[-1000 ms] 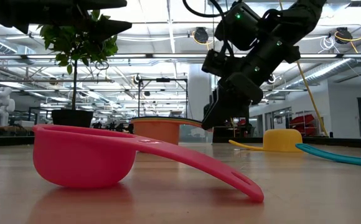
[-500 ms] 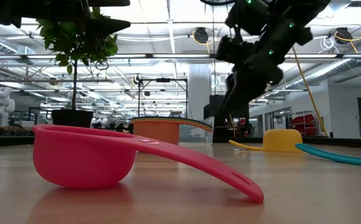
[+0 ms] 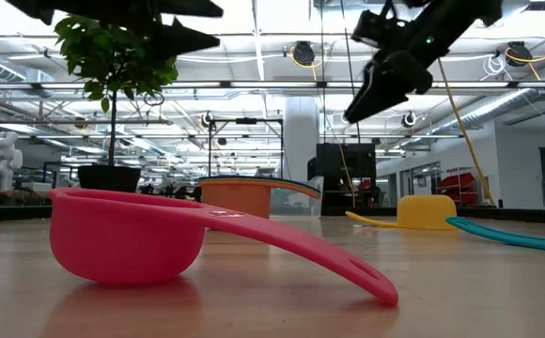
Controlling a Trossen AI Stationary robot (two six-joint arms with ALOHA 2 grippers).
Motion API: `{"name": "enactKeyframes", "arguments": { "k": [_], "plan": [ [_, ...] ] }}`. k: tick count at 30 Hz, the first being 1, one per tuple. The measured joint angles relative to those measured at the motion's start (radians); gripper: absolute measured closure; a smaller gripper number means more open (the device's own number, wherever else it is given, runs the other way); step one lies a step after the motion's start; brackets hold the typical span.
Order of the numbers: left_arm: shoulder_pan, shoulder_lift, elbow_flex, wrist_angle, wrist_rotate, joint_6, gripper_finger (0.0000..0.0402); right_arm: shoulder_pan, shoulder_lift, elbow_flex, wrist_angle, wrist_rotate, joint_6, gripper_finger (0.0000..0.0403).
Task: Nest measuring cups in basket
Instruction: Stack the yellow measuring cup on top of the dark blue measuring cup
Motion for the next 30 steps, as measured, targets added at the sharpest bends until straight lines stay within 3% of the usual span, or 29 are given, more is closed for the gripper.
{"name": "enactKeyframes", "arguments": {
  "k": [3,9,13,18,25,30],
  "plan": [
    [0.0,0.048,0.045,-0.061,0.0,0.019,0.0147,-0.005,-0.056,0.001,-0.107,0.088,0.062,0.0197],
    [0.0,0.101,0.097,-0.086,0.0,0.045,0.0147,-0.02,-0.12,-0.052,-0.304,0.049,0.189,0.0197],
    [0.004,0.099,0.098,-0.089,-0.001,0.047,0.0147,-0.054,-0.131,-0.161,-0.182,0.035,0.166,0.0197],
    [0.012,0.099,0.098,-0.082,-0.007,0.052,0.0147,-0.14,-0.092,-0.252,0.047,-0.166,0.174,0.0197],
    [0.036,0.099,0.098,-0.083,-0.01,0.052,0.0147,-0.171,0.013,-0.26,0.208,-0.228,0.223,0.019],
    [0.037,0.099,0.098,-0.088,-0.008,0.066,0.0147,-0.171,0.088,-0.233,0.214,-0.266,0.283,0.0144]
  ]
}}
